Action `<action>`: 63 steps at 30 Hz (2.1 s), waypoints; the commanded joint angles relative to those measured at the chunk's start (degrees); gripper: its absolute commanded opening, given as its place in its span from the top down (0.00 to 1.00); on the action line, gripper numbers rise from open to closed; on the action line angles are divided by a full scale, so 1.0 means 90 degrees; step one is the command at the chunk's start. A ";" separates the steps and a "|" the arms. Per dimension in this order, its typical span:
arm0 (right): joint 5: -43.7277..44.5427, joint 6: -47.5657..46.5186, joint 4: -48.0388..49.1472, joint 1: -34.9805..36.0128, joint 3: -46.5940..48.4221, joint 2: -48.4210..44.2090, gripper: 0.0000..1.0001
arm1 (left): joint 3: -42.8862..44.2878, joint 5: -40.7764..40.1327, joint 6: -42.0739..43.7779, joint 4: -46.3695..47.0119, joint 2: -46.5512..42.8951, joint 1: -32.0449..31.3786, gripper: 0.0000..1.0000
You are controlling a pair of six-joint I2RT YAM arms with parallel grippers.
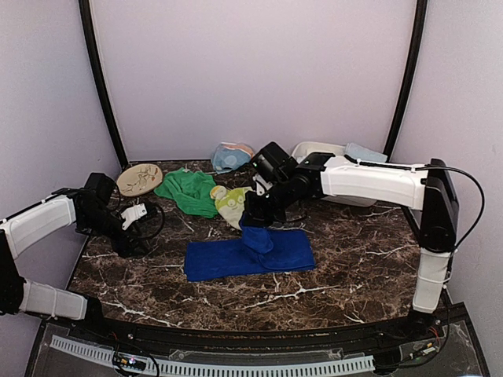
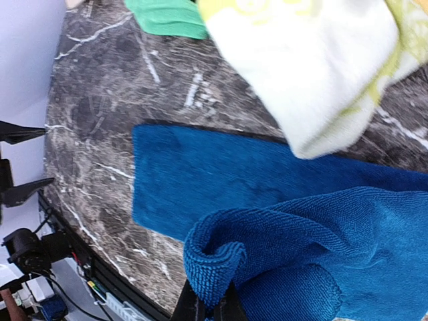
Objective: Roll the towels
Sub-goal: Fold the towel at the center of the board.
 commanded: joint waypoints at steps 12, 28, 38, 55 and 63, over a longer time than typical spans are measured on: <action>-0.0654 0.0391 0.0608 0.0607 0.1341 0.1635 1.00 | -0.0061 0.0068 0.0050 -0.0030 -0.0064 0.0071 0.27; -0.0792 0.0676 0.0725 0.0692 0.2123 0.2198 1.00 | -0.0180 0.0087 0.0109 0.0047 -0.0060 0.0096 0.27; -0.0919 0.0930 0.0942 0.0729 0.2339 0.2654 0.99 | -0.0191 0.0052 0.0134 0.0005 -0.0135 0.0112 0.27; -0.1420 0.1589 0.2204 0.0775 0.2361 0.2824 0.53 | -0.0083 0.0091 0.0145 -0.0028 -0.0042 0.0108 0.26; -0.1320 0.1441 0.2500 0.0518 0.1292 0.1728 0.53 | 0.0013 0.0236 0.0097 -0.0105 0.0066 0.0112 0.26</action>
